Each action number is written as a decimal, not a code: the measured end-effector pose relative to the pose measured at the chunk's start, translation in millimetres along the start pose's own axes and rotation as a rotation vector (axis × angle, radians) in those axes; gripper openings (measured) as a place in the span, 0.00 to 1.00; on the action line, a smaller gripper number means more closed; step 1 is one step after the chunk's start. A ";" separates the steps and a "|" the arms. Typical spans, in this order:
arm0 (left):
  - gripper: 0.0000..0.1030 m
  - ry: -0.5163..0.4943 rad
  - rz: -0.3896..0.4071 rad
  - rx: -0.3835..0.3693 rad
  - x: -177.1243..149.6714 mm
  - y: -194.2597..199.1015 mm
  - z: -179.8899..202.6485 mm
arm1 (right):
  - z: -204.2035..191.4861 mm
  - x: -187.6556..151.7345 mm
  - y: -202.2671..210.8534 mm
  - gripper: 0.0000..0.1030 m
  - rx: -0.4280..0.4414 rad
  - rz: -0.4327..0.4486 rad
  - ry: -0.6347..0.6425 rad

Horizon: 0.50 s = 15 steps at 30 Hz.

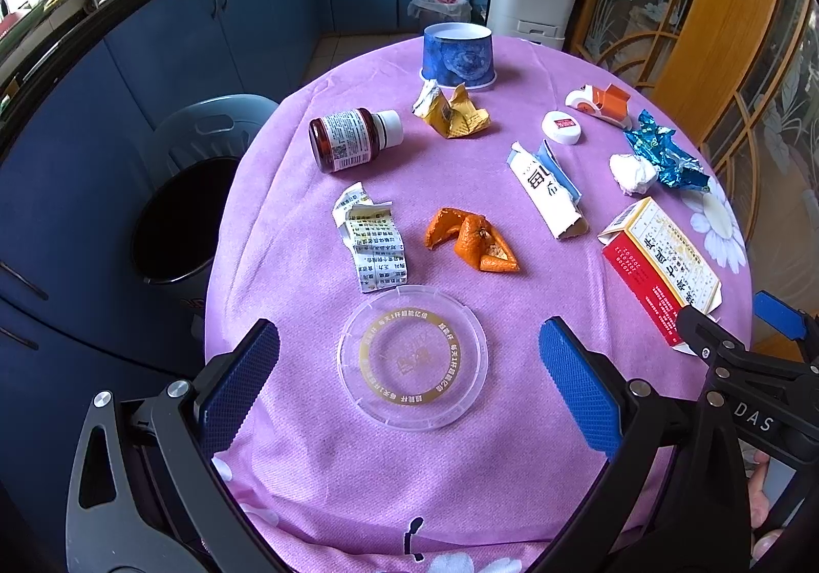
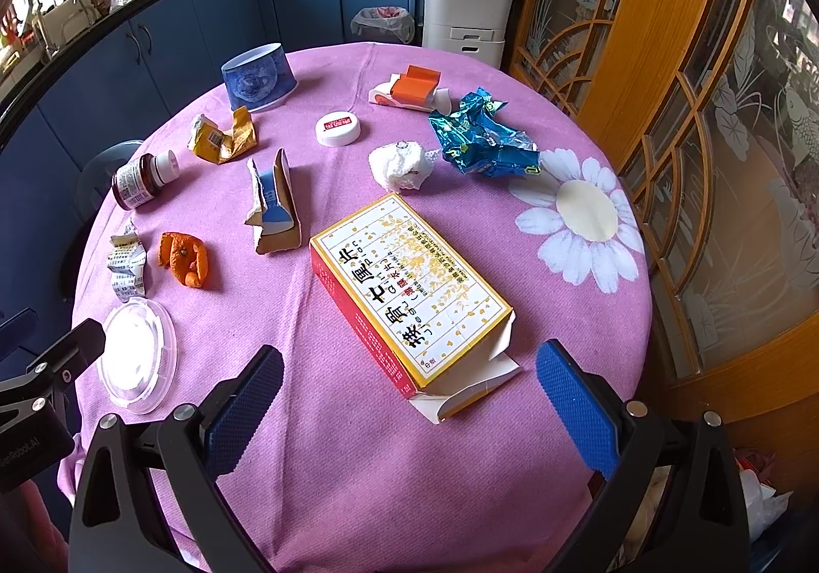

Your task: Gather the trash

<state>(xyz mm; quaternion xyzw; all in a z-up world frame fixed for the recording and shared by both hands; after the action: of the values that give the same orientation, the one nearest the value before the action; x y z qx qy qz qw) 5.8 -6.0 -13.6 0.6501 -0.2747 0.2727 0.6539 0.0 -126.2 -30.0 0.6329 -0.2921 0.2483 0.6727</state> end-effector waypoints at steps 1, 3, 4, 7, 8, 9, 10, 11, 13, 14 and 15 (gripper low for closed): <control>0.97 -0.001 -0.001 -0.001 -0.6 -0.5 0.0 | 0.1 0.2 0.0 0.94 0.000 0.001 0.000; 0.97 -0.002 -0.005 -0.003 -1.1 -1.1 -0.1 | 1.0 0.5 2.8 0.94 0.000 0.001 0.000; 0.97 0.000 -0.006 -0.004 -1.3 -1.3 -0.3 | 1.1 0.6 2.8 0.94 0.000 0.001 -0.001; 0.97 -0.002 -0.006 -0.004 -1.4 -1.4 0.0 | 0.9 -0.1 2.1 0.94 0.000 0.000 -0.001; 0.97 -0.001 -0.006 -0.004 -1.5 -1.4 0.0 | 1.0 0.6 2.6 0.94 0.000 0.000 -0.001; 0.97 0.000 -0.007 -0.005 -1.4 -1.7 -0.5 | 0.7 -0.3 1.9 0.94 0.000 0.001 -0.001; 0.97 0.000 -0.009 -0.006 -2.1 -1.9 -0.2 | 0.8 0.5 2.5 0.94 0.000 0.001 -0.001; 0.97 0.000 -0.008 -0.005 -1.9 -1.8 -0.2 | 1.0 0.0 2.2 0.94 0.000 0.001 -0.001; 0.97 0.000 -0.007 -0.004 -1.8 -1.5 -0.3 | 1.1 0.4 2.3 0.94 0.000 0.000 -0.002; 0.97 -0.002 -0.006 -0.004 -1.4 -1.6 -0.4 | 1.3 0.4 2.4 0.94 0.001 0.000 -0.002; 0.97 -0.001 -0.006 -0.005 -1.4 -1.7 -0.5 | 1.2 -0.5 1.6 0.94 0.001 0.001 -0.002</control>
<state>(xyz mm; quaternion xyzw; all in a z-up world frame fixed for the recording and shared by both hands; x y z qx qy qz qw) 6.0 -5.4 -15.7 0.6493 -0.2738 0.2696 0.6563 -1.6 -127.3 -29.2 0.6332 -0.2929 0.2480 0.6721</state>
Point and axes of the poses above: each gripper's, at about its wrist camera, not at the fingertips, and y roughly against the way its jaws point, z to its right, x to its top, the point moved 2 cm from there along -y, roughly the way its jaws point, and after that the axes turned 15 degrees about z, right-handed, at the moved point
